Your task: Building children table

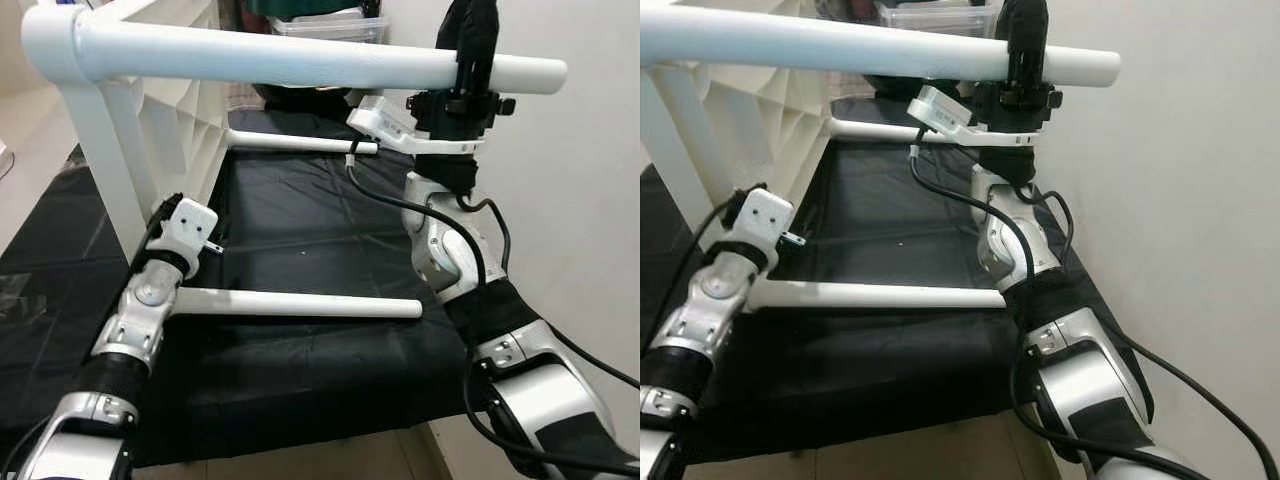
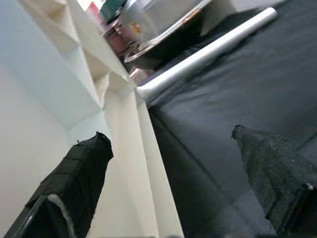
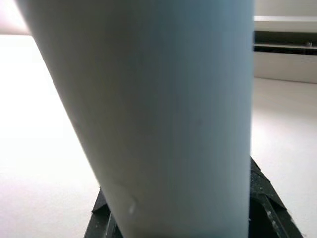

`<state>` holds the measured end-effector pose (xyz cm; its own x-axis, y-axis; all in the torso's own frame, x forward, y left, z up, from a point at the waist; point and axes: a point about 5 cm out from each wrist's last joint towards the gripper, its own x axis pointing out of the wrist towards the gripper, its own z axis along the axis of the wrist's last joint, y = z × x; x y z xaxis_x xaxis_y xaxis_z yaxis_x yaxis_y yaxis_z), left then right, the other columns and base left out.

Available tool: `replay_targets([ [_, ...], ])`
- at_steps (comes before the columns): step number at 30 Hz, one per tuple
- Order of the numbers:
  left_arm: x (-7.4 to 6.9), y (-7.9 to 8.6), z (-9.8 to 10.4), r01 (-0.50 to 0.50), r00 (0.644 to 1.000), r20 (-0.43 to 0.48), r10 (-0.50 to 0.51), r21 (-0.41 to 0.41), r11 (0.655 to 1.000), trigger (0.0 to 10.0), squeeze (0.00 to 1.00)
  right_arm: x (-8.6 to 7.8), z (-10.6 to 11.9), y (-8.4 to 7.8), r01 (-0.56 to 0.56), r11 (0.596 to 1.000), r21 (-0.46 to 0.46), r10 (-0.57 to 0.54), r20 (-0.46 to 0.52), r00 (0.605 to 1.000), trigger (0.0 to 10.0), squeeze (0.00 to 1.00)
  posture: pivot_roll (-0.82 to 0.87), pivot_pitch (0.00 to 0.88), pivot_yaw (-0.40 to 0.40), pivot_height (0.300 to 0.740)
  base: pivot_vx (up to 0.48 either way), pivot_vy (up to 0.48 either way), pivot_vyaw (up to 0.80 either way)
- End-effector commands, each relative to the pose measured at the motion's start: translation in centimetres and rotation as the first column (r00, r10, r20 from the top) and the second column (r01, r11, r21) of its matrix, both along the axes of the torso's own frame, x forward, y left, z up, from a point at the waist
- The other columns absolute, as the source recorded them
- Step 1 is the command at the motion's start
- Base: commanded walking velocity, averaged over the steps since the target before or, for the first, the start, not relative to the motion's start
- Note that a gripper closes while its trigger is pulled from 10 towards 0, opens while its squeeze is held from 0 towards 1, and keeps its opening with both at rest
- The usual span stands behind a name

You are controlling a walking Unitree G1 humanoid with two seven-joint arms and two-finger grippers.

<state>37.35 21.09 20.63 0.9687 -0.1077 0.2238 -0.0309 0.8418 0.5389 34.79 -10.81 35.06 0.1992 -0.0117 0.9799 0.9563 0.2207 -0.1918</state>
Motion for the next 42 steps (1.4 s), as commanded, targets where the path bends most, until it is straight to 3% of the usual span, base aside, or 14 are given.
replay_targets([
  [1, -0.6, 6.4, 3.8, -0.206, 0.975, 0.087, 0.206, -0.003, 0.979, 10.0, 0.00, 0.3, -0.2, -1.7, -0.013, 0.999, 0.052, 0.014, -0.020, 1.000, 0.0, 0.00, 0.12, 0.103, 0.003, 0.740, 0.000, 0.000, 0.00],
  [3, -0.4, 7.4, 6.0, -0.190, 0.978, 0.107, 0.179, 0.101, 0.977, 10.0, 0.00, 0.7, 0.1, -2.3, -0.005, 0.997, 0.075, 0.008, -0.041, 0.999, 0.0, 0.00, 0.13, 0.106, 0.006, 0.740, 0.000, 0.000, 0.00],
  [6, -0.3, 8.2, 8.4, -0.208, 0.973, 0.140, 0.185, 0.170, 0.963, 10.0, 0.00, 1.1, 0.3, -2.9, -0.008, 0.993, 0.119, 0.016, -0.066, 0.998, 0.0, 0.00, 0.13, 0.107, 0.007, 0.740, 0.000, 0.000, 0.00],
  [9, -0.2, 8.8, 11.6, -0.235, 0.960, 0.202, 0.191, 0.218, 0.947, 10.0, 0.00, 1.6, 0.5, -3.9, -0.032, 0.973, 0.230, 0.058, -0.110, 0.992, 0.0, 0.00, 0.14, 0.105, 0.006, 0.740, 0.000, 0.000, 0.00],
  [13, -0.2, 8.8, 12.7, -0.243, 0.956, 0.223, 0.192, 0.230, 0.942, 10.0, 0.00, 1.9, 0.5, -4.2, -0.044, 0.961, 0.274, 0.083, -0.132, 0.988, 0.0, 0.00, 0.14, 0.105, 0.006, 0.740, 0.000, 0.000, 0.00],
  [15, -0.1, 8.7, 15.1, -0.256, 0.949, 0.255, 0.186, 0.279, 0.925, 10.0, 0.00, 2.7, 0.3, -5.2, -0.050, 0.913, 0.405, 0.137, -0.188, 0.973, 0.0, 0.00, 0.15, 0.101, 0.012, 0.740, 0.000, 0.000, 0.00],
  [16, -0.1, 8.7, 15.1, -0.256, 0.949, 0.255, 0.186, 0.279, 0.925, 10.0, 0.00, 2.7, 0.3, -5.2, -0.050, 0.913, 0.405, 0.137, -0.188, 0.973, 0.0, 0.00, 0.15, 0.101, 0.012, 0.740, 0.000, 0.000, 0.00],
  [20, 0.0, 8.0, 17.5, -0.238, 0.951, 0.272, 0.145, 0.346, 0.908, 10.0, 0.00, 3.8, -0.6, -6.6, -0.035, 0.806, 0.590, 0.224, -0.251, 0.942, 0.0, 0.00, 0.15, 0.096, 0.015, 0.740, 0.000, 0.000, 0.00],
  [31, -0.1, 6.3, 21.4, -0.222, 0.944, 0.319, 0.087, 0.418, 0.881, 10.0, 0.00, 4.9, -2.4, -8.8, 0.038, 0.651, 0.758, 0.319, -0.319, 0.892, 0.0, 0.00, 0.17, 0.094, 0.015, 0.740, 0.000, 0.000, 0.00],
  [32, 0.0, 5.3, 22.2, -0.207, 0.941, 0.334, 0.059, 0.427, 0.880, 10.0, 0.00, 5.5, -4.9, -8.6, 0.089, 0.550, 0.831, 0.406, -0.358, 0.841, 0.0, 0.00, 0.17, 0.094, 0.018, 0.740, 0.000, 0.000, 0.00],
  [33, 0.0, 5.3, 22.2, -0.207, 0.941, 0.334, 0.059, 0.427, 0.880, 10.0, 0.00, 5.5, -4.9, -8.6, 0.089, 0.550, 0.831, 0.406, -0.358, 0.841, 0.0, 0.00, 0.17, 0.094, 0.018, 0.740, 0.000, 0.000, 0.00],
  [35, 0.3, 4.4, 22.4, -0.195, 0.939, 0.341, 0.039, 0.436, 0.879, 10.0, 0.00, 5.7, -7.1, -8.3, 0.135, 0.467, 0.874, 0.475, -0.376, 0.795, 0.0, 0.00, 0.17, 0.095, 0.019, 0.740, 0.000, 0.000, 0.00],
  [37, 0.6, 3.4, 22.4, -0.170, 0.941, 0.339, 0.007, 0.454, 0.875, 10.0, 0.00, 5.9, -9.9, -7.8, 0.213, 0.346, 0.914, 0.552, -0.382, 0.741, 0.0, 0.00, 0.17, 0.098, 0.024, 0.740, 0.000, 0.000, 0.00],
  [42, 0.8, 2.1, 23.0, -0.150, 0.938, 0.347, -0.023, 0.465, 0.873, 10.0, 0.00, 5.8, -12.1, -7.4, 0.268, 0.298, 0.916, 0.600, -0.398, 0.694, 0.0, 0.00, 0.17, 0.097, 0.028, 0.740, 0.000, 0.000, 0.00],
])
